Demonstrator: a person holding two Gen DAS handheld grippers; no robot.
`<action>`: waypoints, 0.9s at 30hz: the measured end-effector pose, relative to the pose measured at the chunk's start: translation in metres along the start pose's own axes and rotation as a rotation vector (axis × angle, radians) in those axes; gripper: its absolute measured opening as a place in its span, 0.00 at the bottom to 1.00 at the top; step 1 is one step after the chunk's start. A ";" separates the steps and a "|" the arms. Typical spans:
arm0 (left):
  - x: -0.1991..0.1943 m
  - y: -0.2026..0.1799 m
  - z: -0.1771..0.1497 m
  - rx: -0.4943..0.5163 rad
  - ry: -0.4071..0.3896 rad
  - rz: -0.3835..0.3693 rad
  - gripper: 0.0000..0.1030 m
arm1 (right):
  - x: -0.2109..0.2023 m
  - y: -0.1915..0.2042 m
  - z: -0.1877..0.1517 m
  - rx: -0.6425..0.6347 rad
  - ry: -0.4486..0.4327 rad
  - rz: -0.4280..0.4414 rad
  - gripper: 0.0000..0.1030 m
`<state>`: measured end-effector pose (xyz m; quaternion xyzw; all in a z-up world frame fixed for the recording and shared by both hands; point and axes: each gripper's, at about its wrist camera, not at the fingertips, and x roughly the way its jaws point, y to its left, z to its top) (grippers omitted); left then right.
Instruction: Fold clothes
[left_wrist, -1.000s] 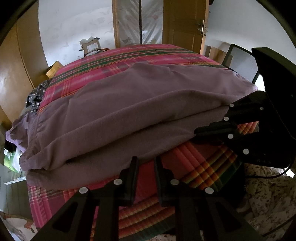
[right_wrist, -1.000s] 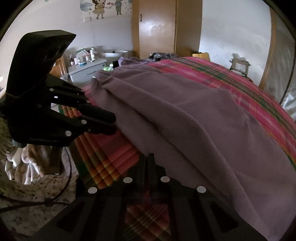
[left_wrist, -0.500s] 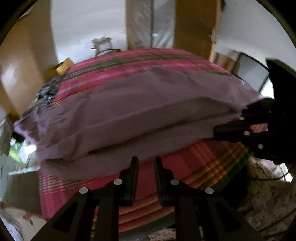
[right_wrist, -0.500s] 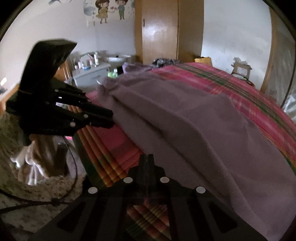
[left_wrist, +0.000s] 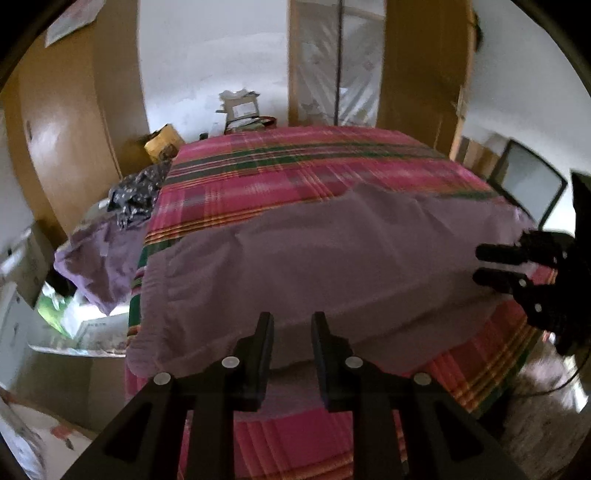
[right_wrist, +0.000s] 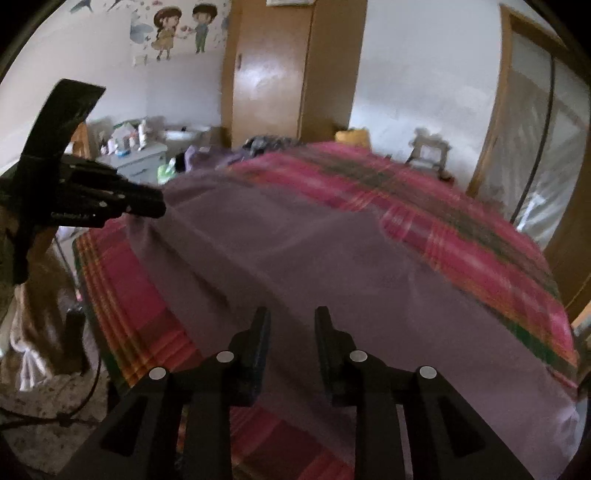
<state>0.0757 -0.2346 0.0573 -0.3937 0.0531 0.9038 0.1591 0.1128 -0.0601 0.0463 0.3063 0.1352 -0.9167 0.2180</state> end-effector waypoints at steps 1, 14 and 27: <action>0.000 0.003 0.002 -0.013 -0.002 -0.003 0.21 | -0.002 -0.003 0.003 0.013 -0.022 0.013 0.27; 0.025 0.018 0.023 -0.073 0.059 -0.041 0.24 | 0.038 -0.026 0.006 0.228 0.114 0.253 0.35; 0.027 0.022 -0.022 -0.083 0.145 0.004 0.24 | 0.029 0.017 -0.019 0.077 0.148 0.185 0.36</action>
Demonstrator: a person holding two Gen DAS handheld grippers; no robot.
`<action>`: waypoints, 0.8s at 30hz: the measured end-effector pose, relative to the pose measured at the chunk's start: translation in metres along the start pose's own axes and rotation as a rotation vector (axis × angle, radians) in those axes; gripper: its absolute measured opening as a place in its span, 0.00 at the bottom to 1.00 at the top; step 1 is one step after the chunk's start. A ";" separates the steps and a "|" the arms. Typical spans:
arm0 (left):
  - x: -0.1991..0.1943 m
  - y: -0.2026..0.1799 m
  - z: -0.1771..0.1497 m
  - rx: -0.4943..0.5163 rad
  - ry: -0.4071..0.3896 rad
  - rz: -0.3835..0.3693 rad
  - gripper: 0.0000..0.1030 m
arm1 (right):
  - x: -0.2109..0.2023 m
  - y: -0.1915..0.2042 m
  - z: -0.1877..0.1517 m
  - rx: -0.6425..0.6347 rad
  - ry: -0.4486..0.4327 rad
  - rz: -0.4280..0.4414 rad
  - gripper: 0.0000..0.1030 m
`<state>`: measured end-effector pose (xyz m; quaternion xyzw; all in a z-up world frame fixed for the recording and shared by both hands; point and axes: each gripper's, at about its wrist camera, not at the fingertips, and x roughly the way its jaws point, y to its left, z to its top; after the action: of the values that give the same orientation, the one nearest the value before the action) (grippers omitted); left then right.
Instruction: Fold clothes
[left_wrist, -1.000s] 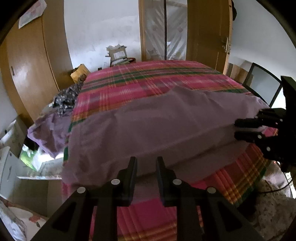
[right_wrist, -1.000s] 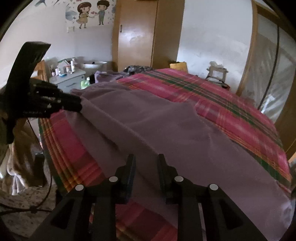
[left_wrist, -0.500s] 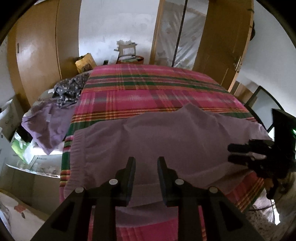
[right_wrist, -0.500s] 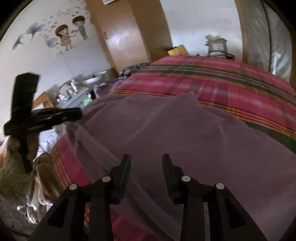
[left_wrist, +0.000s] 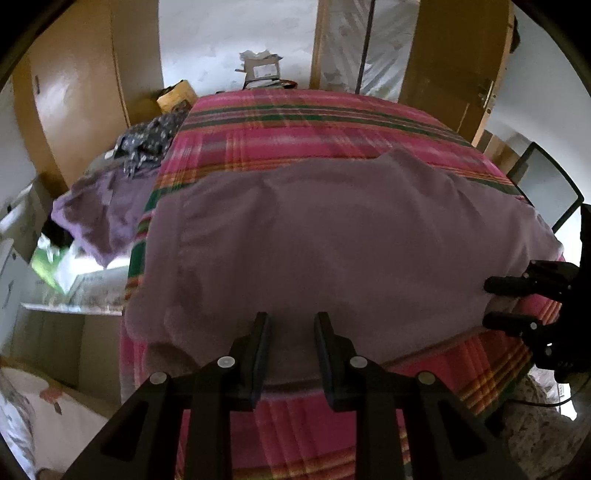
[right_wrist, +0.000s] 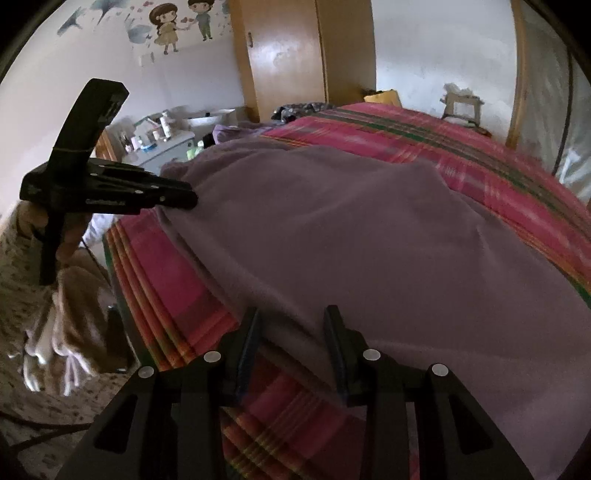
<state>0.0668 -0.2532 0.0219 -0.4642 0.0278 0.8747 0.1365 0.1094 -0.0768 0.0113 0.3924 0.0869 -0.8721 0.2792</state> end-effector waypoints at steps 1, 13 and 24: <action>0.000 0.002 -0.004 -0.010 0.003 -0.004 0.24 | 0.000 0.003 -0.001 -0.015 0.000 -0.016 0.36; -0.015 0.017 -0.027 -0.111 -0.045 -0.050 0.24 | 0.005 0.008 0.029 -0.070 -0.068 -0.084 0.36; -0.047 0.067 -0.020 -0.268 -0.135 0.004 0.25 | 0.021 0.022 0.021 -0.091 -0.021 -0.079 0.36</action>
<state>0.0907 -0.3311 0.0440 -0.4182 -0.0973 0.9002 0.0730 0.0971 -0.1112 0.0115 0.3665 0.1390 -0.8817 0.2628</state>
